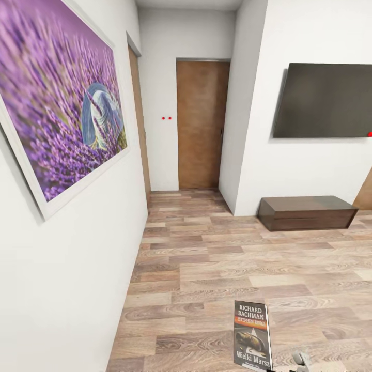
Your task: In the bedroom, move the book from the bed onto either nightstand, and place the two sandals side by side next to the bed.
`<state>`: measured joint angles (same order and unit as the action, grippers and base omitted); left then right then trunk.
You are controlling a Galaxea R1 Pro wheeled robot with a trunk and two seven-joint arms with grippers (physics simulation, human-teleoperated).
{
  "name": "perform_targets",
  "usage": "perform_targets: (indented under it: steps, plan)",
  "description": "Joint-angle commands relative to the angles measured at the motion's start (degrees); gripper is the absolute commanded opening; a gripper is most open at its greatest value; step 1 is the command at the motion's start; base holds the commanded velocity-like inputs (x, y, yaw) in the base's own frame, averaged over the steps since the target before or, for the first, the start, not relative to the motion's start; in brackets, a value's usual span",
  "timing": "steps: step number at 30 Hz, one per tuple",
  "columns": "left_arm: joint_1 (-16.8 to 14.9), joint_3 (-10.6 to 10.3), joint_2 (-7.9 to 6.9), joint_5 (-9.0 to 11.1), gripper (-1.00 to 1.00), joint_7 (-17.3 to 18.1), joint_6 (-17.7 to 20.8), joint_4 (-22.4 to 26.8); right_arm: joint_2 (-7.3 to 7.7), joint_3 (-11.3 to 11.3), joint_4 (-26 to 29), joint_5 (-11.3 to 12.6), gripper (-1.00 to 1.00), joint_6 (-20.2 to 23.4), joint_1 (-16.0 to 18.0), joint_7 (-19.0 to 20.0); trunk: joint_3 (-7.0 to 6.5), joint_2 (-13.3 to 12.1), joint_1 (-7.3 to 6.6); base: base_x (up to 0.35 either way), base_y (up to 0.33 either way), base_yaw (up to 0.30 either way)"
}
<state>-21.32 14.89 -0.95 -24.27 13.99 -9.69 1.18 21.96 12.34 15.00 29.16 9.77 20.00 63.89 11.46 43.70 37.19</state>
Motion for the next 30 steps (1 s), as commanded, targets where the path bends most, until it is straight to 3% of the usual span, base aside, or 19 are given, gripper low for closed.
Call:
perform_targets:
  steps: [1,14,30]
  plan:
    - [-0.04,0.49,-0.01,-0.52,1.0,0.17,-0.17,-0.01,0.03,0.32,0.03,0.63,-1.0,0.6,0.04,0.1,0.18,0.07,0.01,0.0,0.0,0.0]
    - [-0.04,0.49,-0.01,-0.52,1.0,0.17,-0.16,-0.03,0.02,0.32,0.03,0.63,-1.0,0.6,0.04,0.1,1.06,0.07,0.01,0.025,0.0,-0.055]
    - [-0.04,0.49,-0.01,-0.52,1.0,0.17,-0.16,0.0,0.01,0.32,0.03,0.63,-1.0,0.6,0.04,0.1,1.09,0.07,0.01,0.307,0.0,-0.002]
